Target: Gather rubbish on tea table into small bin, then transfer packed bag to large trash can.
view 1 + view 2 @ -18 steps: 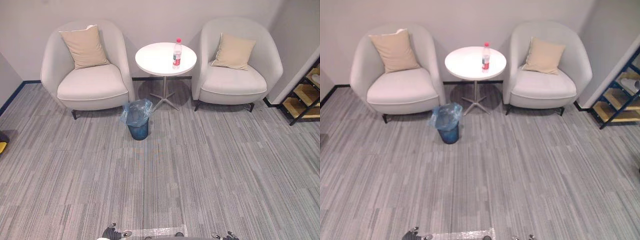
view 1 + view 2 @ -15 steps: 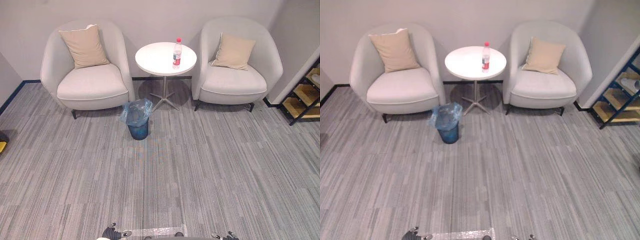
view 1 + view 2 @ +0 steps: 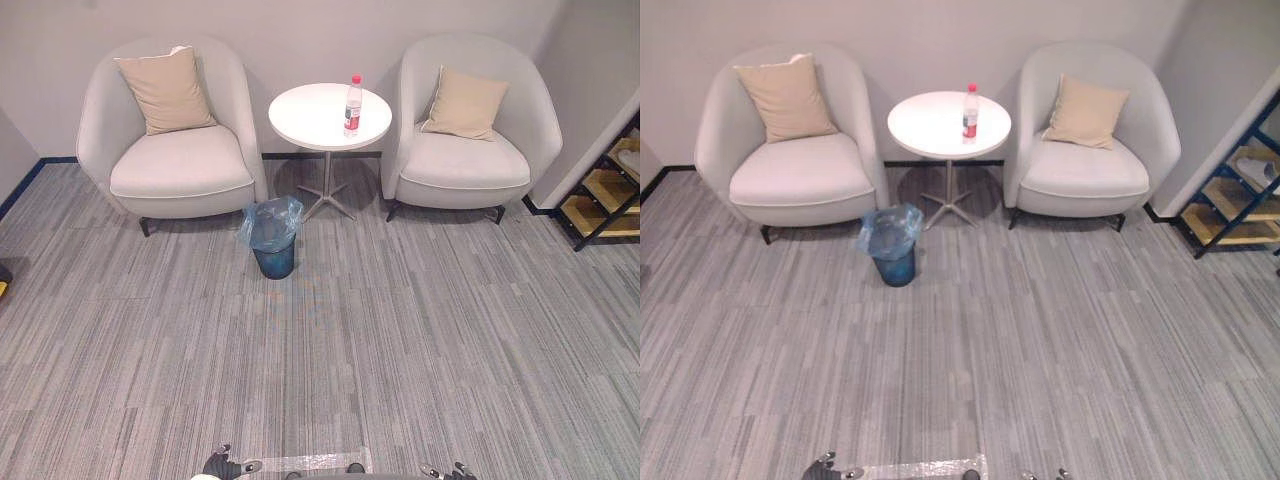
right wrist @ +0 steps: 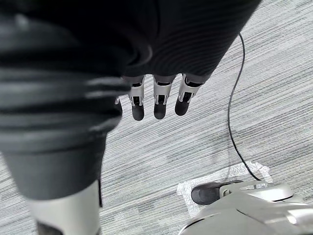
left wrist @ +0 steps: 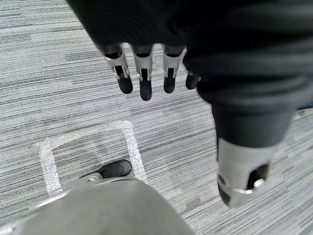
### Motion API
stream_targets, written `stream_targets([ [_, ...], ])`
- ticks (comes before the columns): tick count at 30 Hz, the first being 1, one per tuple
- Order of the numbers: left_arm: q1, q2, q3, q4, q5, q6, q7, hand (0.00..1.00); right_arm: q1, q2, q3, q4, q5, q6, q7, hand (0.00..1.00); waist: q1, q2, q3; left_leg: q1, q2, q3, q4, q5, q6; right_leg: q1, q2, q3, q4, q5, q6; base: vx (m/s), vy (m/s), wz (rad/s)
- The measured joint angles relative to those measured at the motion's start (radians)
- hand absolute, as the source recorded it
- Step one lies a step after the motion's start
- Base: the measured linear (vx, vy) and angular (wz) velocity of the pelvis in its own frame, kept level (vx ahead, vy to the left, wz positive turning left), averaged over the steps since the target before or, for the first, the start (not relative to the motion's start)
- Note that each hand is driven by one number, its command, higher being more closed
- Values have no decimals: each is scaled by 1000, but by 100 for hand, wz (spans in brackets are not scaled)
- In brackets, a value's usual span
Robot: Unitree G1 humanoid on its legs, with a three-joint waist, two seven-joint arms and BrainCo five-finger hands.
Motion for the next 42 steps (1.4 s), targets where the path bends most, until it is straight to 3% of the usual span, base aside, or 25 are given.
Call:
stream_targets([
  [13,-27,9,20,-6,-7,0,1,0,-33,3,8,12,-5,6,2,0,1,-16,22,-56,4,114,27,-17,5,-90,5,107,2,32,4,-42,-5,-26],
  [19,-50,4,19,-17,-23,1,1,0,-40,1,8,-25,-4,5,3,0,-6,-1,43,-98,24,127,122,-71,-7,-133,7,83,107,-34,-7,33,-22,-2],
  [22,-74,-3,20,-31,-25,0,1,0,-36,1,4,-25,1,4,5,0,-7,-1,51,-142,55,106,250,-136,-33,-135,13,39,153,-83,-20,79,-74,32],
  [24,-85,-9,38,-56,-38,-1,0,0,-40,12,-2,-27,4,0,4,0,-5,-16,58,-222,86,132,450,-167,-76,-125,15,32,171,-117,-47,77,-129,19],
  [27,-85,-52,133,-107,-54,-3,1,0,-42,7,-7,-59,23,-10,-1,0,5,-3,98,-351,166,160,838,-177,-64,-67,21,52,238,-164,-70,147,-93,-15],
  [30,-88,-96,137,-119,-72,-5,1,0,-41,7,-36,-66,23,-11,-4,0,2,11,102,-419,172,154,839,-217,-62,-24,-1,80,259,-209,-81,236,20,-24],
  [33,-88,-101,136,-131,-82,-19,1,0,-49,9,-39,-64,23,-10,-17,0,11,12,103,-468,107,122,612,-179,-53,2,-38,116,241,-245,-70,283,121,-28],
  [35,-90,-106,137,-130,-86,-22,4,0,-59,7,-41,-59,23,-11,-22,0,15,14,102,-467,50,69,420,-89,-66,31,-61,137,219,-267,-47,362,204,-39],
  [36,-87,-115,139,-128,-95,-22,5,0,-63,-1,-39,-54,23,-11,-22,0,24,26,98,-456,40,36,350,-30,-53,39,-58,162,213,-292,-33,413,283,-66],
  [37,-86,-112,139,-129,-103,-22,4,0,-71,3,-39,-44,22,-10,-23,0,31,18,92,-455,27,39,389,4,-6,49,-73,185,232,-323,-18,435,286,-64],
  [39,-96,-96,139,-127,-102,-21,4,0,-84,44,-40,-48,20,-11,-20,0,33,-20,78,-464,4,77,438,-70,9,23,-106,193,314,-338,4,505,220,-40],
  [40,-100,-96,138,-127,-102,-20,4,0,-85,57,-42,-51,18,-11,-19,0,36,-24,77,-456,1,90,441,-83,11,-1,-110,195,370,-336,7,595,215,-46],
  [42,-107,-95,137,-107,-102,-16,3,0,-93,65,-44,-55,6,-8,-7,0,44,-26,80,-377,-3,131,428,-117,42,-99,-118,213,636,-296,95,454,163,-47],
])
